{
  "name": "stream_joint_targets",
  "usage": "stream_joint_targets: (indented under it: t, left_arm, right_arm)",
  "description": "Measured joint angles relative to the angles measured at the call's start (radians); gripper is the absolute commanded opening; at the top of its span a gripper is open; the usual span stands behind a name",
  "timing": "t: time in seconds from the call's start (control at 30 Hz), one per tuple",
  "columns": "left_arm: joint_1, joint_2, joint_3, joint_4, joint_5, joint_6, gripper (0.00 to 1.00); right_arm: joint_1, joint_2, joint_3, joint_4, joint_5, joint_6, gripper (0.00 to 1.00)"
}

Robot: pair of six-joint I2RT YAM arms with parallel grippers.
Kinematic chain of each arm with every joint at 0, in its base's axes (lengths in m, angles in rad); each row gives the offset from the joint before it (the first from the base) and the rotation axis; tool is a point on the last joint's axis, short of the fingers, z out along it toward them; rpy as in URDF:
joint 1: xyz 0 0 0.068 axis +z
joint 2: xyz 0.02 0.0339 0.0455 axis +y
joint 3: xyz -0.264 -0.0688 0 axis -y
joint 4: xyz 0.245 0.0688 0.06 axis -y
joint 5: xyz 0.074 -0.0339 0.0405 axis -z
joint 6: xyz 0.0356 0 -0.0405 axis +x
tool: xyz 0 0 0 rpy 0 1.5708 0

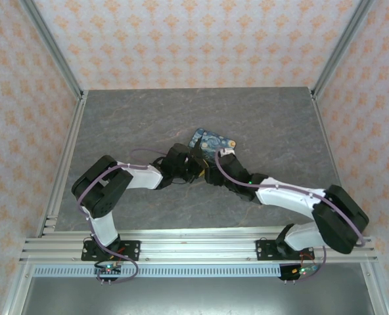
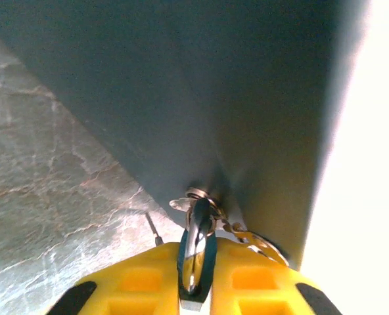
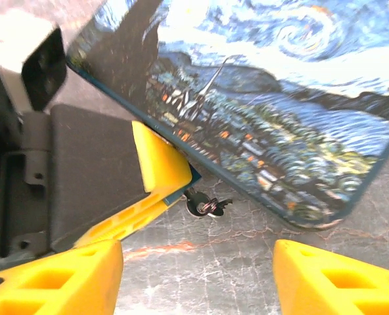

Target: Unlock the padlock with the key

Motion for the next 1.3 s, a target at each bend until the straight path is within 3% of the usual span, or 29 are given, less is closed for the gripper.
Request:
stream_joint_targets:
  t: [0.1, 0.2, 0.43, 0.83, 1.13, 1.3]
  left_arm:
    - [0.0, 0.0, -0.011, -0.011, -0.003, 0.024, 0.5]
    - [0.0, -0.006, -0.025, -0.035, -0.011, 0.042, 0.65]
    - [0.002, -0.119, -0.056, -0.132, -0.074, 0.088, 0.82]
    - [0.035, -0.355, -0.1, -0.348, -0.167, 0.181, 0.9]
    - [0.035, -0.363, -0.086, -0.436, -0.19, 0.222, 0.92]
    - [0.035, -0.363, -0.056, -0.463, -0.206, 0.249, 0.93]
  right_arm:
    - [-0.011, -0.035, -0.039, 0.041, -0.026, 0.072, 0.68]
    - [-0.012, -0.034, -0.064, 0.092, -0.062, 0.141, 0.69]
    - [-0.012, 0.031, -0.098, 0.229, -0.125, 0.268, 0.7]
    - [-0.145, 0.151, -0.045, 0.272, -0.158, 0.294, 0.7]
    - [-0.26, 0.264, 0.185, 0.233, -0.248, 0.228, 0.67]
    - [-0.269, 0.254, 0.14, 0.258, -0.295, 0.209, 0.66]
